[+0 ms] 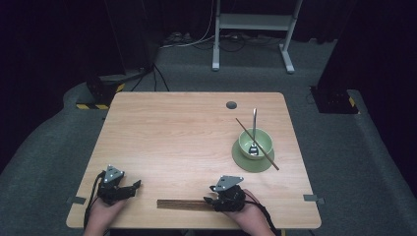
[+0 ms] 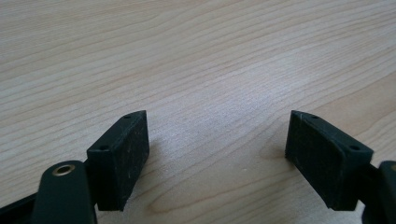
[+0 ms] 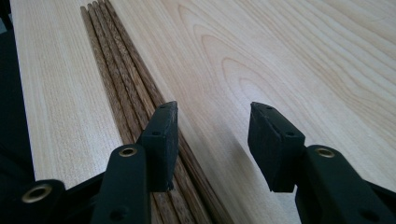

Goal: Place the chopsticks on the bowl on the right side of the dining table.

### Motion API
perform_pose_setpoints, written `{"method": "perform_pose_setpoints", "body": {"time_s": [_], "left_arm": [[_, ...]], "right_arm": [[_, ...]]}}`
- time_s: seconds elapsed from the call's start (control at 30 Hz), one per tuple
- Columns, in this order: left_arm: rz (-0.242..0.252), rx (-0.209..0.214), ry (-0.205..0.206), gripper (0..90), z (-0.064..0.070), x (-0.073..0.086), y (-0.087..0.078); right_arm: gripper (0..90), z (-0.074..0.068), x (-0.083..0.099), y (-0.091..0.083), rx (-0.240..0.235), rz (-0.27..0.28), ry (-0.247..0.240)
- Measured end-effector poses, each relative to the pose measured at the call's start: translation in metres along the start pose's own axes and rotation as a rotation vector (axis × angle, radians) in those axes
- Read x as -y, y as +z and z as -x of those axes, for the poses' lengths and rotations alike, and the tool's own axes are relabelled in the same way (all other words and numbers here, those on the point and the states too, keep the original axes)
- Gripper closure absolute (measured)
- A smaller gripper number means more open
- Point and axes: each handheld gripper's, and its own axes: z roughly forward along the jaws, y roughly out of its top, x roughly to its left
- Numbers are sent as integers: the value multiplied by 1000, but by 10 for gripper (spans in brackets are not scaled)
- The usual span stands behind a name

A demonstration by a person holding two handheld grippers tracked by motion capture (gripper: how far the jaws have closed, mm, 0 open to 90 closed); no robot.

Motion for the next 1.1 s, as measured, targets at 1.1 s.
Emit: {"method": "perform_pose_setpoints", "body": {"time_s": [1.1], "left_arm": [[2, -15, 1, 240, 1, 0, 0]], "right_arm": [[727, 25, 17, -11, 109, -17, 63]]}}
